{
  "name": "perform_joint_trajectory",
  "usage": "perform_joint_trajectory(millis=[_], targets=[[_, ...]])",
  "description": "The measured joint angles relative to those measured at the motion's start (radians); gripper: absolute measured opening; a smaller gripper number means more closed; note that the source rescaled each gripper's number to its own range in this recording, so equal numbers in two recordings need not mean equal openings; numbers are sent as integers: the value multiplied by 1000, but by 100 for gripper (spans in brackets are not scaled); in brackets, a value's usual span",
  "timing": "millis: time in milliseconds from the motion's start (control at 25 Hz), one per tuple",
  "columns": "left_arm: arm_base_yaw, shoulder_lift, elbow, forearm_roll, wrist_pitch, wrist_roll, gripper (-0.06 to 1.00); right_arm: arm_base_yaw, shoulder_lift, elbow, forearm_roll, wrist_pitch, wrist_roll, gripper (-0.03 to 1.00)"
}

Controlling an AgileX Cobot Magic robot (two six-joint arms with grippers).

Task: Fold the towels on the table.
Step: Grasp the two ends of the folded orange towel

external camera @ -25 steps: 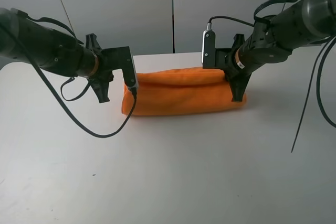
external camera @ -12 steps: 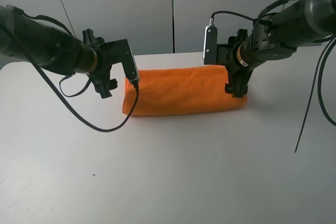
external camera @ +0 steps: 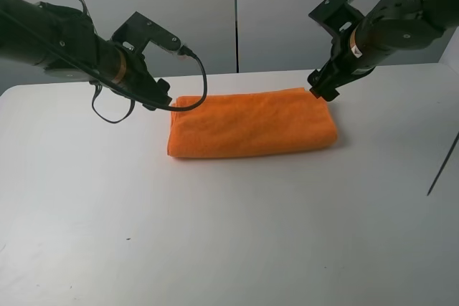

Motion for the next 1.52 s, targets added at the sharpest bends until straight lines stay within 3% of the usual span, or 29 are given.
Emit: perform_joint_trajectory(millis=[120,240,320,400,480,760,1360,1520], targets=[[35,0,-21,-272,4,170,99,-47,-1,-32,296,74,-185,100],[82,0,-53,-654,25,463,99,-83,-1,-102,610,171,-414,100],[107,7,-85,-906,62,660,99,-90,-1,-150,752,218,-500,100],[123,31,-123,-1101,118,796,99,-96,-1,-188,854,267,-538,100],[134,69,-158,-1238,157,888,99,-98,5,-209,899,299,-551,100],[140,156,-195,-1416,198,941,99,-98,91,-213,1018,354,-578,100],[140,281,-199,-1460,173,943,99,-98,167,-213,1043,280,-583,100],[137,289,-203,-1392,173,943,99,-98,167,-213,1052,273,-583,100]])
